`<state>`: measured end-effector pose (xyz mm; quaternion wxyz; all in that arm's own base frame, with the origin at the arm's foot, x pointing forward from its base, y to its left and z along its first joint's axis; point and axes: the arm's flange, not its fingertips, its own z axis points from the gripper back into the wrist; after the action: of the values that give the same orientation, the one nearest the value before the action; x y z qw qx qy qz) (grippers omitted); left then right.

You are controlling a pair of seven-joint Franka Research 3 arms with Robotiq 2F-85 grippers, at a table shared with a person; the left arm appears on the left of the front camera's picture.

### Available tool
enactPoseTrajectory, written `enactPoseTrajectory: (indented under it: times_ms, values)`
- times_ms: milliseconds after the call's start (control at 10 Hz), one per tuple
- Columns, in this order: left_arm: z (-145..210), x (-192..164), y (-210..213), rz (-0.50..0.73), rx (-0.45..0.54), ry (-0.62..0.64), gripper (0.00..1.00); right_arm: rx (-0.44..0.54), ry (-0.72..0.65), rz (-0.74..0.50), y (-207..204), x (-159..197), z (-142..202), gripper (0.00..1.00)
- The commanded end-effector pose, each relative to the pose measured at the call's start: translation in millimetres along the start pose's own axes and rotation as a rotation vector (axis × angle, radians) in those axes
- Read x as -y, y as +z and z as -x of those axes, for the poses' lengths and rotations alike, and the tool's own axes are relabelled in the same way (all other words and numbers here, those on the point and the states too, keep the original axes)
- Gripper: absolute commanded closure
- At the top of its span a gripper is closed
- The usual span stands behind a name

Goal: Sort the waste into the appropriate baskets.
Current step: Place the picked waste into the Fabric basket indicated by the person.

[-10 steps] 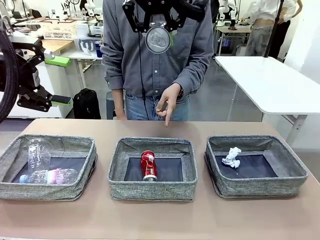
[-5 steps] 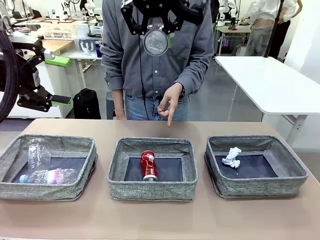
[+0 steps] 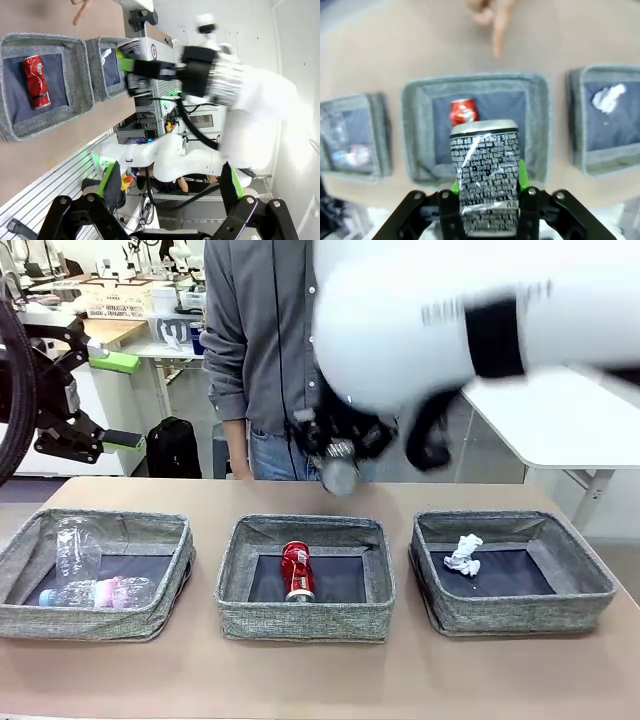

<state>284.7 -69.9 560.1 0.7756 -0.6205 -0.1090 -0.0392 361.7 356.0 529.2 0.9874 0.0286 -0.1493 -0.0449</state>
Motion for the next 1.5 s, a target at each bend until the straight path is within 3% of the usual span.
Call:
enactPoseTrajectory:
  times_ms: [0, 200, 400, 1000, 1100, 1400]
  values:
    - [-1, 1, 0, 0.022, 0.001, -0.018, 0.00, 0.009, -0.045, -0.046, -58, 27, 10, 0.60]
    - [-1, 1, 0, 0.022, 0.001, -0.018, 0.00, -0.024, -0.098, -0.025, -100, 27, -2, 0.60]
    - [-1, 1, 0, 0.022, 0.001, -0.018, 0.00, -0.119, -0.119, -0.054, -129, 24, -6, 0.60]
    - [-1, 1, 0, 0.022, 0.001, -0.018, 0.00, -0.152, -0.118, -0.060, -132, 23, -3, 0.60]
    - [-1, 1, 0, 0.022, 0.001, -0.018, 0.00, -0.153, -0.115, -0.056, -132, 23, -3, 0.06]
    - [-1, 1, 0, 0.022, 0.001, -0.018, 0.00, -0.156, -0.116, -0.080, -130, 22, -4, 0.01]
